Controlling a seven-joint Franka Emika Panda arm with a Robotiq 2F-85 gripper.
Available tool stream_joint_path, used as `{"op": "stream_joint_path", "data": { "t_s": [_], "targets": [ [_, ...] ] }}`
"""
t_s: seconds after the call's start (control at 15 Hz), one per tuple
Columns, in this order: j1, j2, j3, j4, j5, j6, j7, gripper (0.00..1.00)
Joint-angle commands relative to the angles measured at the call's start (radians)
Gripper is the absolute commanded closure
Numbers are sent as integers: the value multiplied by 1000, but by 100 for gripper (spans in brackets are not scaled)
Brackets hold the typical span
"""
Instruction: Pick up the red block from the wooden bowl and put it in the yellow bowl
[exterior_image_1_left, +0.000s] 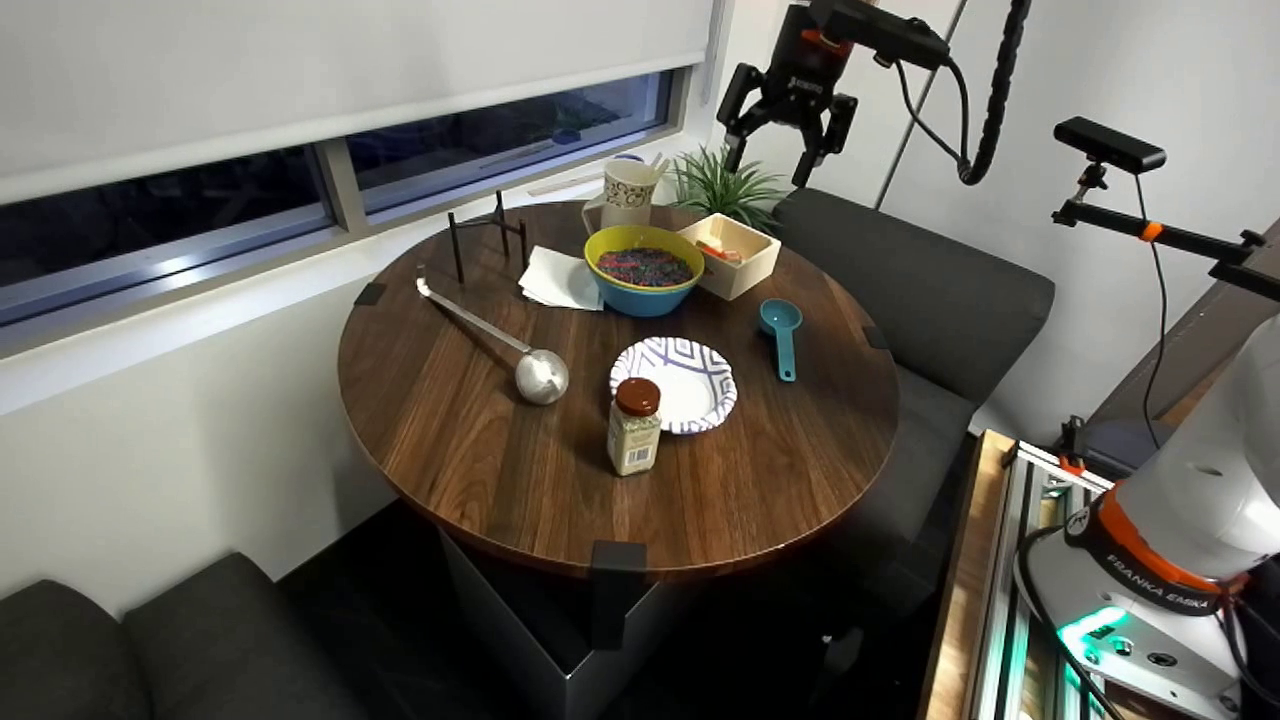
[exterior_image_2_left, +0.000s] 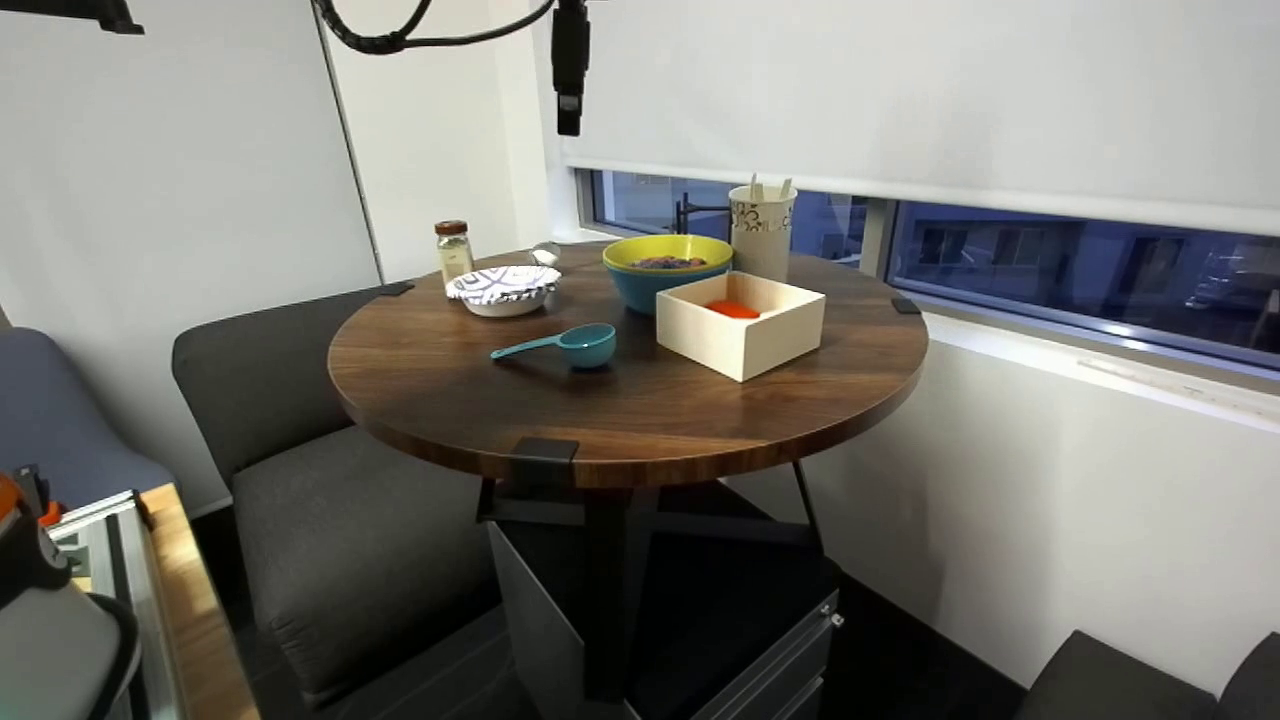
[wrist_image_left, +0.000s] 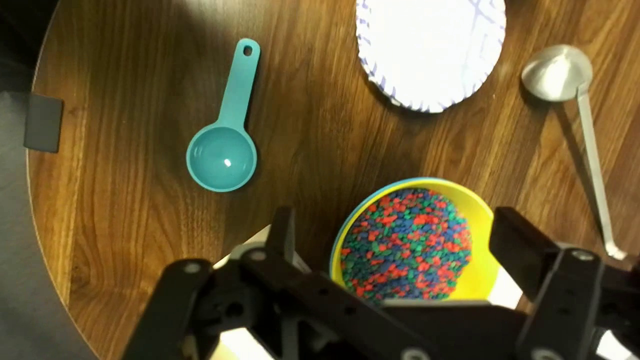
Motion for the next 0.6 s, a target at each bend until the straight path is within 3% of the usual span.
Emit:
{"op": "stream_joint_path", "data": {
  "t_s": [0.0,0.53],
  "targets": [
    [-44,67,-80,40,90,-13,22,0],
    [-38,47,-84,22,64,-3,-9,0]
  ]
}}
